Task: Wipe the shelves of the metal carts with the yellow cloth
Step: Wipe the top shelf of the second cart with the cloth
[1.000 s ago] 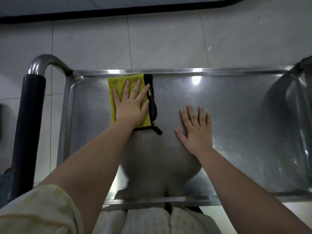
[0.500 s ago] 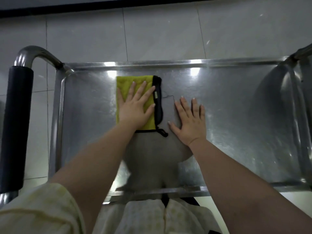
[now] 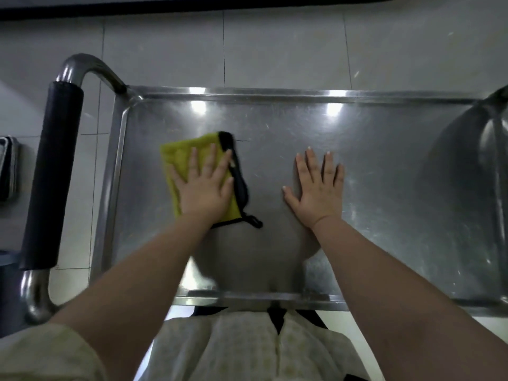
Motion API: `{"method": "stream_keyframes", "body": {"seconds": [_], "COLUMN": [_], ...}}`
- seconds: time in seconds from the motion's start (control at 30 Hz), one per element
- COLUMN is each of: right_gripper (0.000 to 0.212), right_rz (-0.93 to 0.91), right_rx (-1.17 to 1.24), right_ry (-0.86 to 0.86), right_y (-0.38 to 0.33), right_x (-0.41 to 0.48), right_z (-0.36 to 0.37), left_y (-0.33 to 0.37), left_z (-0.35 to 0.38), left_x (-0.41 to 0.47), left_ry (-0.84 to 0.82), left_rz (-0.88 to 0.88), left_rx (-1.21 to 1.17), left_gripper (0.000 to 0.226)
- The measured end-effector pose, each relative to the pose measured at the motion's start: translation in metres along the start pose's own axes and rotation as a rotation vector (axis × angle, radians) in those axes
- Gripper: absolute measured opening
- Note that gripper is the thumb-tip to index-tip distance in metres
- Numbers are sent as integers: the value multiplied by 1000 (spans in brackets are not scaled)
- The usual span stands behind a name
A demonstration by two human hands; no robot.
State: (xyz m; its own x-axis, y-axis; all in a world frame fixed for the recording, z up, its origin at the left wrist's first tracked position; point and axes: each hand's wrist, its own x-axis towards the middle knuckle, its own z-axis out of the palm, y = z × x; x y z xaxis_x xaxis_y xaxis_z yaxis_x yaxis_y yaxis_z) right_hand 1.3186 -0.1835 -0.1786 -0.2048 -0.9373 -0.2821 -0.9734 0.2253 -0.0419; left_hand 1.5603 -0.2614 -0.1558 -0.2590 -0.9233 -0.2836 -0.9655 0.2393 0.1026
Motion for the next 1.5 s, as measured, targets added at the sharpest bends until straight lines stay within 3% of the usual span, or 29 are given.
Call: {"method": "stream_keyframes", "body": {"seconds": [0.17,0.3,0.53,0.7,0.97,1.17,1.4,1.5], "right_gripper": [82,80,80,83,81,82,82,82], "right_rz": [-28,-24,-18,-44,-238,-218,-206,-222], "right_rx": [86,95,106,24,-22,-48,-30,-35], "right_ry": [34,41,36,-27,-8,23,30,29], "right_y": [8,10,4,1,-7,-10,-9,-7], "right_x": [1,-1,0,-13,-140,-139,-140,-139], "right_z": [-4,-4,-7,-8,39,42,42,41], "left_y": [93,48,-128,-133,-137,-86,50,51], "left_z": [26,22,12,13,17,30,54,51], "left_x": [-35,-44,-82,-88,-100,-109,-139,-144], "left_ry": [-20,7,48,17,17,24,-74,-51], "left_rz": [243,347,58,47,47,-67,329,372], "left_rx": [49,91,87,123,108,-2,117,81], "left_gripper": [60,62,61,61,61,60,61,62]}}
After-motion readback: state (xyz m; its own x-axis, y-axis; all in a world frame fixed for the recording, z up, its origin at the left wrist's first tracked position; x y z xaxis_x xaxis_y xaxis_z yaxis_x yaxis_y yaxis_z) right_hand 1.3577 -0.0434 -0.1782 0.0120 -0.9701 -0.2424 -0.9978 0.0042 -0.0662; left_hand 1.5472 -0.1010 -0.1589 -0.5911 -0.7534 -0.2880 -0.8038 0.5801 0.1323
